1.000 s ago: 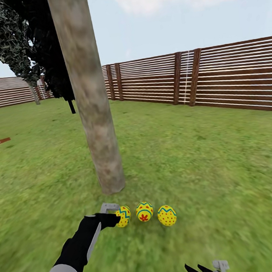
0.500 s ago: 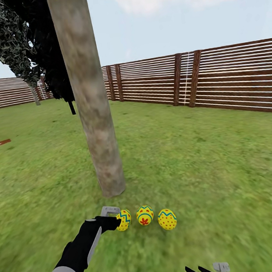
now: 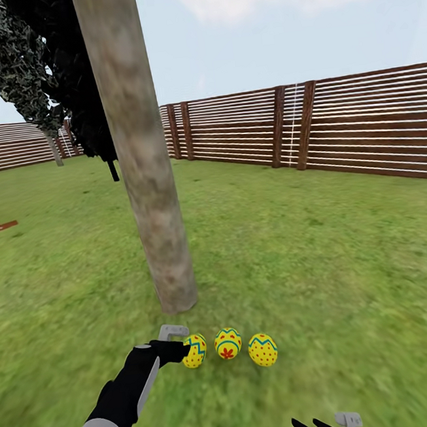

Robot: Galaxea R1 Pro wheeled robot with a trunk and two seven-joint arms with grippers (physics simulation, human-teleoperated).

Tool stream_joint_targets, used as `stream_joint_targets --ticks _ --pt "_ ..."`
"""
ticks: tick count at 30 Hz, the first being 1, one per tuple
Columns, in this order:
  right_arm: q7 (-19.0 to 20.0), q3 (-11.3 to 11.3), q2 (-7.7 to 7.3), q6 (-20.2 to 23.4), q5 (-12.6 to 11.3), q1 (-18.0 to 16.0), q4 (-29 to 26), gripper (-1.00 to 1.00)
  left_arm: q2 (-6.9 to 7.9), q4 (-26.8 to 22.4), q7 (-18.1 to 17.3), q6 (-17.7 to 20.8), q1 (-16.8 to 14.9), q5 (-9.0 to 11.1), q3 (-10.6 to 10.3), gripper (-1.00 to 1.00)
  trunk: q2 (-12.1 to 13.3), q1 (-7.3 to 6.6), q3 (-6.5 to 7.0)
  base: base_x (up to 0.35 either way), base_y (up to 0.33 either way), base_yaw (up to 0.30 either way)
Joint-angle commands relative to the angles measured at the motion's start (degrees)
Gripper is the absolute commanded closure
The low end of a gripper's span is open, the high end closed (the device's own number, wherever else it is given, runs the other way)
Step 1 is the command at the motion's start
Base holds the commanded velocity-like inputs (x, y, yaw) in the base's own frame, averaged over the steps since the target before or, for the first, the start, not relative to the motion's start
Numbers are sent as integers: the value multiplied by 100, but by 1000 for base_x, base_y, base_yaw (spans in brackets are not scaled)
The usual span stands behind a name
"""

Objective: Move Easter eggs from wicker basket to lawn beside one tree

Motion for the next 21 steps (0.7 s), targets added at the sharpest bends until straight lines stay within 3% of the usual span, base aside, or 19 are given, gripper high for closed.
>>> stream_joint_targets --ticks 1,21 --pt "27 -21 6 60 -31 -4 -2 -100 0 -7 -25 27 -2 -26 3 -100 39 -24 13 0 0 0" --pt "7 -20 6 61 -31 -4 -2 -100 0 -6 -25 24 -2 -32 -3 -100 841 -463 372 0 0 0"
